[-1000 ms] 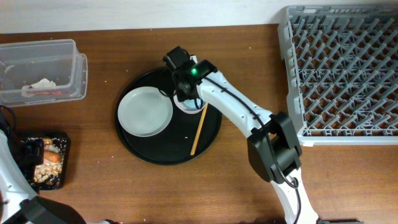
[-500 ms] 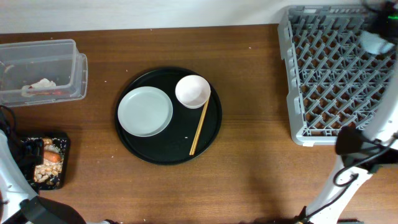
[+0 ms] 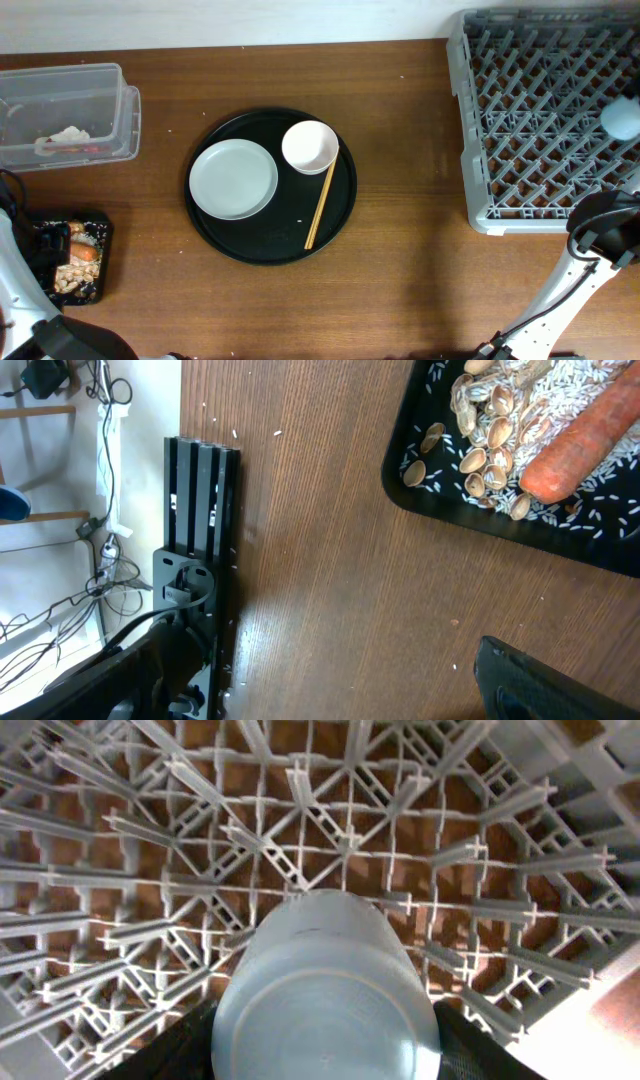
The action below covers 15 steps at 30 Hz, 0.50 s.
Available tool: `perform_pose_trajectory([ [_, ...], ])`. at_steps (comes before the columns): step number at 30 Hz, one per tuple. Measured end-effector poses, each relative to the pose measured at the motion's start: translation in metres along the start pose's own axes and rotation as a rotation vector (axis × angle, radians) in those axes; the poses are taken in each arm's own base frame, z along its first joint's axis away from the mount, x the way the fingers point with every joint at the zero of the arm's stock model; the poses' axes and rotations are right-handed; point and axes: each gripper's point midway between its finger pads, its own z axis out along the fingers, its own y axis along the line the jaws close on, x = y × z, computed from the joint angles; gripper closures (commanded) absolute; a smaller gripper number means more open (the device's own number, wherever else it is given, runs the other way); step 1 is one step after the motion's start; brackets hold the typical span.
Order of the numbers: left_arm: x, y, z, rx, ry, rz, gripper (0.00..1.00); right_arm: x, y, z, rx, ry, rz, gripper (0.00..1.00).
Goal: Sort waste into correct bins and load items into the dishwasher rack
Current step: 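Carry the cup right and place it in the dish rack, then reach the right gripper to the white bowl and grasp its rim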
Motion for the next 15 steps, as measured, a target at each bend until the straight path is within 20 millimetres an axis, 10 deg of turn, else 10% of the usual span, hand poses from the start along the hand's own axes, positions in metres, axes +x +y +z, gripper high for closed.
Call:
perform_pose_trajectory([
  [4, 0.000, 0.000, 0.000, 0.000, 0.000, 0.000, 0.01, 0.011, -0.004, 0.000, 0.019, 0.043, -0.008, 0.01],
  [10, 0.000, 0.000, 0.000, 0.000, 0.000, 0.000, 0.01, 0.018, 0.005, -0.006, -0.011, 0.065, -0.010, 0.01],
  [12, 0.000, 0.000, 0.000, 0.000, 0.000, 0.000, 0.01, 0.012, 0.028, -0.029, -0.087, 0.016, -0.024, 0.16],
  [15, 0.000, 0.000, 0.000, 0.000, 0.000, 0.000, 0.01, 0.021, 0.113, -0.121, -0.352, -0.096, -0.131, 0.39],
])
